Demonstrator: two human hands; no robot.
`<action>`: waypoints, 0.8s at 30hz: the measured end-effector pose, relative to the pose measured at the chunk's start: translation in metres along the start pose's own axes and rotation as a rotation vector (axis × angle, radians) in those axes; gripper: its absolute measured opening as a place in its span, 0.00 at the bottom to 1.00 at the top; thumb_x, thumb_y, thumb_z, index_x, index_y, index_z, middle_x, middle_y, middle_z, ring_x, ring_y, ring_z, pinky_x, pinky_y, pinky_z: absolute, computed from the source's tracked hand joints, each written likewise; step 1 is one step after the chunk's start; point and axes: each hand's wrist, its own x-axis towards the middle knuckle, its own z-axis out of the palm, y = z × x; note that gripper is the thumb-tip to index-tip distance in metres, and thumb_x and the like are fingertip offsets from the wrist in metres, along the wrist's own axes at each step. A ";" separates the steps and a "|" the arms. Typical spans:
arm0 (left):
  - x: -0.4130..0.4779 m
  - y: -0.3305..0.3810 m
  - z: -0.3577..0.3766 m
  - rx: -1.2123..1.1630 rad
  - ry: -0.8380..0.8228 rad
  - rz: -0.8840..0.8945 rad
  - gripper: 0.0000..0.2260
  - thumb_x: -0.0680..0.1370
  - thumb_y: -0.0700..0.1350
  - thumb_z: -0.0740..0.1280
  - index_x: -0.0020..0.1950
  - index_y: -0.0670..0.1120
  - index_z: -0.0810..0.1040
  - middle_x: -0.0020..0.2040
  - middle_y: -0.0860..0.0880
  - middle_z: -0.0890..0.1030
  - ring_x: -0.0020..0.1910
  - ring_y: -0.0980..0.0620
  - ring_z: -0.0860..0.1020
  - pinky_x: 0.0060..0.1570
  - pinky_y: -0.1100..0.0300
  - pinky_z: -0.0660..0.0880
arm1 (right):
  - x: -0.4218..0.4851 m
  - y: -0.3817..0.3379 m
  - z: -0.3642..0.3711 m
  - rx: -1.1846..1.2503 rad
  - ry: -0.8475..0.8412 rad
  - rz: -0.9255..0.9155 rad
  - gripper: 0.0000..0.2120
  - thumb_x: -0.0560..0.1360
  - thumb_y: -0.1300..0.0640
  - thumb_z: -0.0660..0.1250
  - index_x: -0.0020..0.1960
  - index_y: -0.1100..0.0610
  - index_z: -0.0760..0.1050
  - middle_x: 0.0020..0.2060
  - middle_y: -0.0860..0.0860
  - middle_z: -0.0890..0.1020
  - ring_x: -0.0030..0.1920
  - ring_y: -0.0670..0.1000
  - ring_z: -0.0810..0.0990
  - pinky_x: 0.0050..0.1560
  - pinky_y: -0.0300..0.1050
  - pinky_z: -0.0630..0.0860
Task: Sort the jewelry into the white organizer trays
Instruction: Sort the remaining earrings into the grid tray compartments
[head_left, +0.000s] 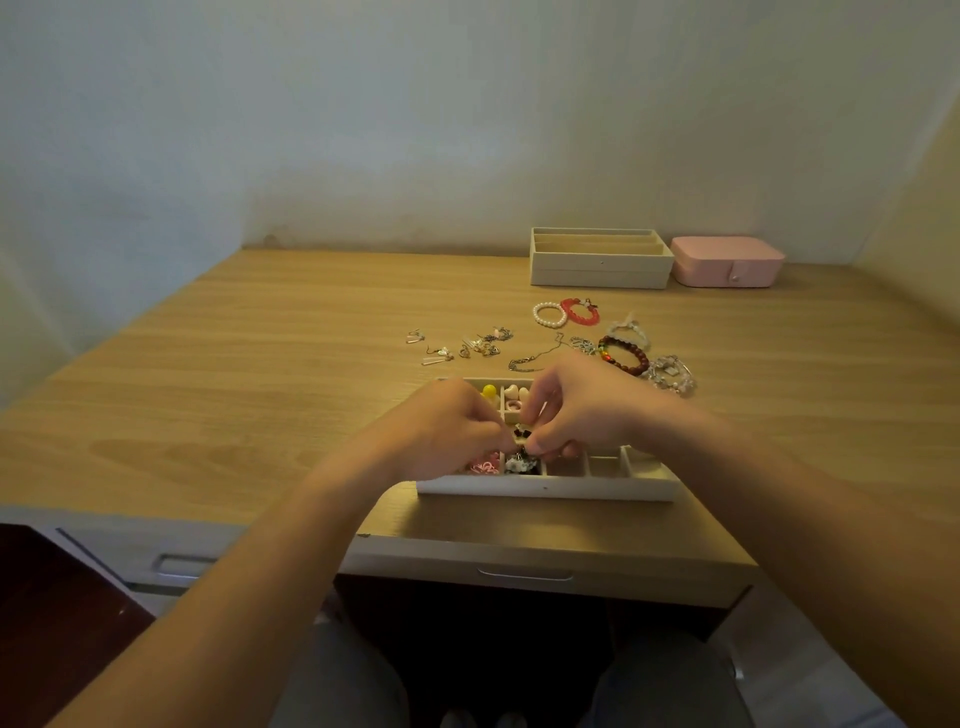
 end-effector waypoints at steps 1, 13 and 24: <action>0.000 -0.001 -0.003 -0.018 0.022 -0.003 0.09 0.77 0.42 0.67 0.46 0.46 0.88 0.32 0.51 0.81 0.24 0.62 0.69 0.24 0.69 0.63 | 0.000 0.001 0.000 0.018 0.000 0.010 0.10 0.71 0.64 0.79 0.50 0.59 0.82 0.38 0.54 0.87 0.36 0.49 0.87 0.35 0.40 0.81; 0.002 -0.004 0.002 -0.018 0.014 -0.007 0.13 0.77 0.42 0.64 0.42 0.53 0.87 0.30 0.51 0.78 0.27 0.58 0.69 0.29 0.62 0.66 | -0.003 0.013 -0.008 -0.107 -0.081 -0.093 0.08 0.78 0.54 0.69 0.47 0.47 0.87 0.33 0.43 0.82 0.35 0.43 0.77 0.39 0.42 0.76; 0.002 -0.001 0.003 0.071 -0.018 -0.006 0.12 0.78 0.43 0.66 0.41 0.56 0.87 0.34 0.56 0.80 0.30 0.59 0.71 0.31 0.63 0.67 | -0.008 0.012 -0.008 -0.225 -0.139 -0.179 0.12 0.79 0.58 0.65 0.50 0.47 0.86 0.30 0.34 0.79 0.33 0.40 0.75 0.35 0.35 0.71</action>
